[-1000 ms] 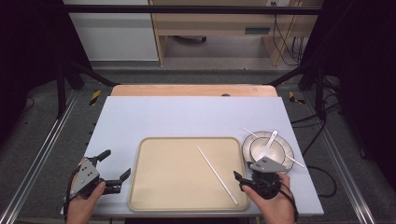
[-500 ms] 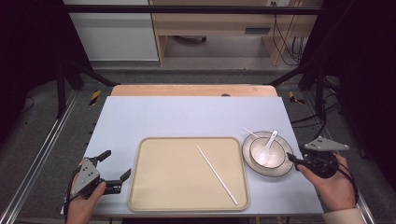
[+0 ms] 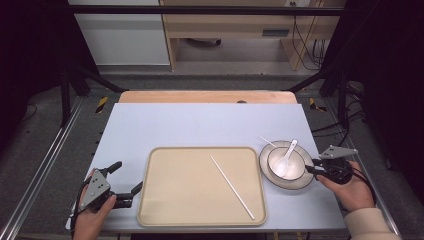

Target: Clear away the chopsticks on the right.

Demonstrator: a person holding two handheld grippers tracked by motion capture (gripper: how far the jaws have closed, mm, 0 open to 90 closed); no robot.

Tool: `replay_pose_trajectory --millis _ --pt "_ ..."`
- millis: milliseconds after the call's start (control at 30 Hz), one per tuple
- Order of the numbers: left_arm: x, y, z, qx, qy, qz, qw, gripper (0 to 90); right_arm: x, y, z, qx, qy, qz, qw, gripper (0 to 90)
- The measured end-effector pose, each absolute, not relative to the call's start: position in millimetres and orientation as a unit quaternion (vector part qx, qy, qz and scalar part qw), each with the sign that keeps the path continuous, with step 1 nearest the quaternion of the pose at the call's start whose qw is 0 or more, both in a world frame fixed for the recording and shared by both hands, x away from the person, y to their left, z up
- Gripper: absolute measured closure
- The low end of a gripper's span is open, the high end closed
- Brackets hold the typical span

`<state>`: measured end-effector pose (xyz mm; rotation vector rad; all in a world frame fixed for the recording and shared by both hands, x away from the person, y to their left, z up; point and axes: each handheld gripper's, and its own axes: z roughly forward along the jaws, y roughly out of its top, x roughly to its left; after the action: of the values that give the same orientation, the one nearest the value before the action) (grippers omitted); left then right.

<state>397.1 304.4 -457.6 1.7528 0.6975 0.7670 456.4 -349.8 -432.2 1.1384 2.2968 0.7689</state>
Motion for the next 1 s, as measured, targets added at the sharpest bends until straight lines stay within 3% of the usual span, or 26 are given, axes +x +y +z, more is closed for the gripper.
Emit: replay_pose_trajectory --millis 233,500,633,867,1000 --pt "398 305 -458 0.734 0.29 0.319 0.525 3.8 466 -346 -446 0.402 0.849 0.269 0.215 63.0" --pt "398 304 -459 0.736 0.291 0.319 0.522 3.9 465 -346 -449 0.391 0.855 0.268 0.21 82.6" --pt "398 304 -459 0.736 0.291 0.319 0.521 3.9 460 -348 -446 0.405 0.847 0.271 0.212 84.2" --pt "397 309 -456 0.723 0.3 0.332 0.526 5.6 436 -356 -410 0.475 0.785 0.296 0.267 84.4" --pt "398 310 -457 0.722 0.306 0.328 0.527 5.6 408 -330 -379 0.458 0.768 0.334 0.297 84.4"
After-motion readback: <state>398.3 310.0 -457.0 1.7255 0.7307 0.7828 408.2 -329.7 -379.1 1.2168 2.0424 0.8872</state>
